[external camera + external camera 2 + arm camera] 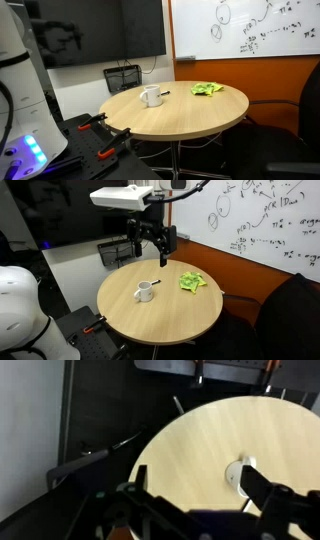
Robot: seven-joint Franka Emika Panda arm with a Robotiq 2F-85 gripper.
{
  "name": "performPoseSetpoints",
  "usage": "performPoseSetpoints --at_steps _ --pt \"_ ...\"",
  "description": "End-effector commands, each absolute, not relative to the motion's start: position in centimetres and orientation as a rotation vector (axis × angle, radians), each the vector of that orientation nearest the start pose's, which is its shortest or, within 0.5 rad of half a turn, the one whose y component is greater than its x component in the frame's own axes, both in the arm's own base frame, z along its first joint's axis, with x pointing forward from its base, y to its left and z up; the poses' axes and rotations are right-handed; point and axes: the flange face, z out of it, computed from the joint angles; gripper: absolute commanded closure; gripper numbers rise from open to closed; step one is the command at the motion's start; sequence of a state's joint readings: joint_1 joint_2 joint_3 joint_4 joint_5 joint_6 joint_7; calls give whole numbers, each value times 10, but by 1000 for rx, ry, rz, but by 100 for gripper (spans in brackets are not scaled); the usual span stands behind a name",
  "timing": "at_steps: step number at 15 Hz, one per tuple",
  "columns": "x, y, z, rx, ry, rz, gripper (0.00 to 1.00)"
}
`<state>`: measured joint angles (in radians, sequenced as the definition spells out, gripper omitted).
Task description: Put the pen inside the mug
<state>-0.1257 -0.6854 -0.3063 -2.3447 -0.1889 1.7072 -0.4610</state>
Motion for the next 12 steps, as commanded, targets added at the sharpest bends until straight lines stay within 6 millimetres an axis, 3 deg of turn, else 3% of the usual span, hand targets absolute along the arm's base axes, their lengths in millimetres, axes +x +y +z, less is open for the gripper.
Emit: performPoseSetpoints --at_steps 1,9,12 --pt "307 -184 562 -3142 -183 -40 0" --pt "307 -184 562 -3142 -183 -40 0" --pt "324 -158 553 -3102 -102 -37 0"
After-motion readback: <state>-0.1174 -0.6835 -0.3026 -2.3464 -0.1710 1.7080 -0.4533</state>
